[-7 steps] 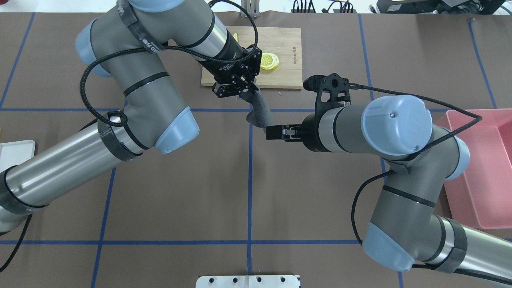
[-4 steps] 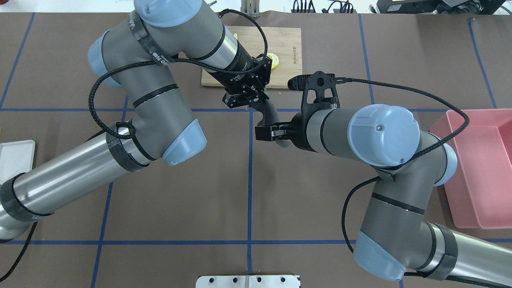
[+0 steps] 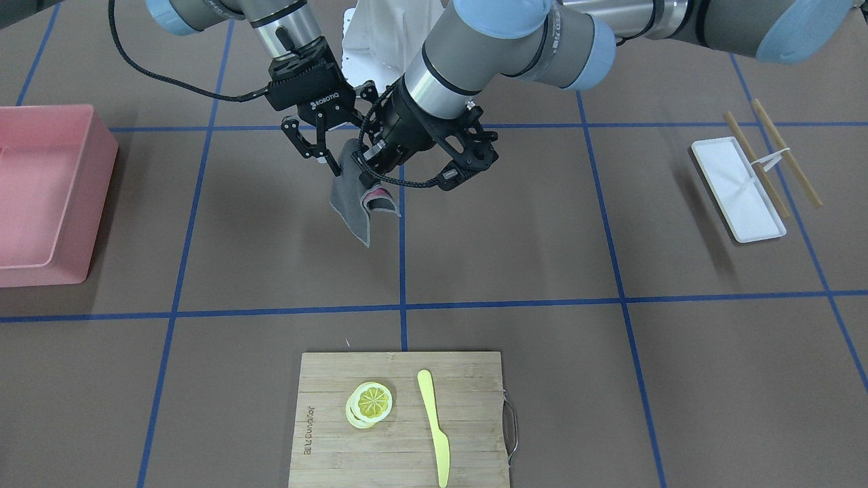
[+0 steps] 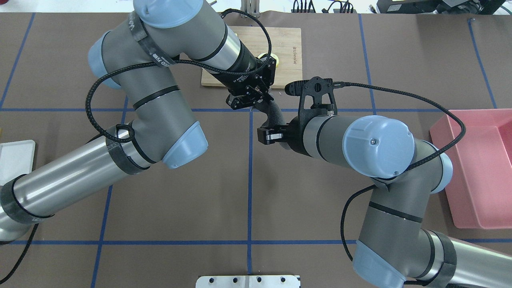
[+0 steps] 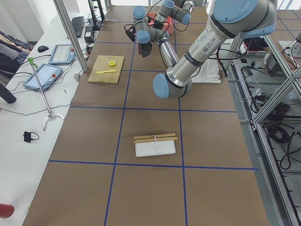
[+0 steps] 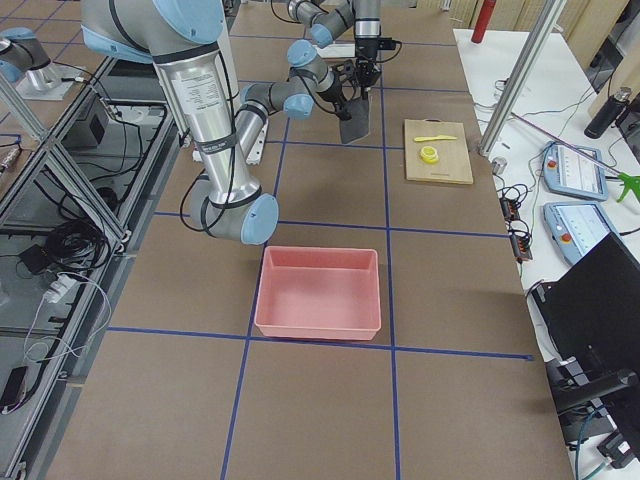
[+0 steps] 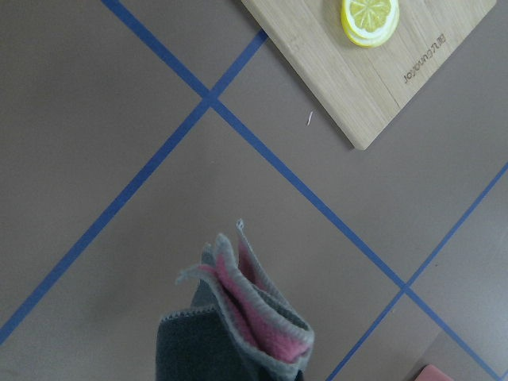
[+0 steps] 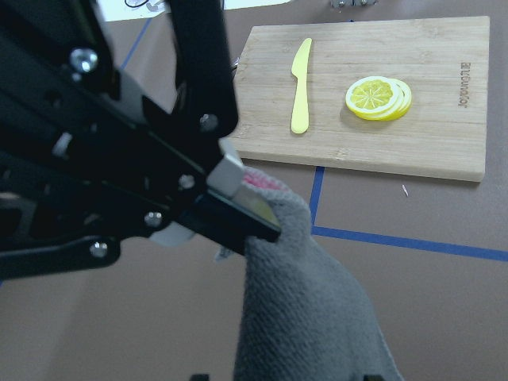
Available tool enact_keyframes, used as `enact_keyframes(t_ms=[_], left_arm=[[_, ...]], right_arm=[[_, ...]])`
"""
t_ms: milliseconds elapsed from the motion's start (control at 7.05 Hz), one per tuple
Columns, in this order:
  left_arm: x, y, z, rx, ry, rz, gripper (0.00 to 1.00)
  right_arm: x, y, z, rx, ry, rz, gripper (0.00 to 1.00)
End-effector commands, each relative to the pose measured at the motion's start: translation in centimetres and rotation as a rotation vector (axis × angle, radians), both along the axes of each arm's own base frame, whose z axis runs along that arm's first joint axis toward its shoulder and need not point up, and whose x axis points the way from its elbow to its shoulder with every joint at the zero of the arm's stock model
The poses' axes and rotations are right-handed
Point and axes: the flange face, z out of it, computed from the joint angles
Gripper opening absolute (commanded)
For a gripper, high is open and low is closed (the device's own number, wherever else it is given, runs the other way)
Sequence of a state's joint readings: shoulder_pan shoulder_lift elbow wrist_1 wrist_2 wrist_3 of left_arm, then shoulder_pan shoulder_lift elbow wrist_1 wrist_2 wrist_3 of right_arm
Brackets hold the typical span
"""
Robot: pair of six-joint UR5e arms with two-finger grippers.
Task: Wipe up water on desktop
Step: 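Close the right gripper on the lower part of the grey cloth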
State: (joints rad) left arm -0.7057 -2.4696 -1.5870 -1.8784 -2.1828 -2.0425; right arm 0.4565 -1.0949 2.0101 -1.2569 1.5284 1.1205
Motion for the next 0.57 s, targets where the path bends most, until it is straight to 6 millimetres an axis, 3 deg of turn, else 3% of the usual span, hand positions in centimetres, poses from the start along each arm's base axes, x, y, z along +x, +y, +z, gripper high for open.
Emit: enact_keyframes(t_ms=[0,426], left_arm=[[-0.06,0.06,-0.09,0.001,0.002,0.0,0.0],[-0.12,0.11,-0.19,0.005,0.018,-0.003,0.0]], right_arm=[[0.37,0.23,-0.24,0.002,-0.009,0.0,0.0],[0.82,0.47,-0.4,0.005,-0.016,-0.001,0.0]])
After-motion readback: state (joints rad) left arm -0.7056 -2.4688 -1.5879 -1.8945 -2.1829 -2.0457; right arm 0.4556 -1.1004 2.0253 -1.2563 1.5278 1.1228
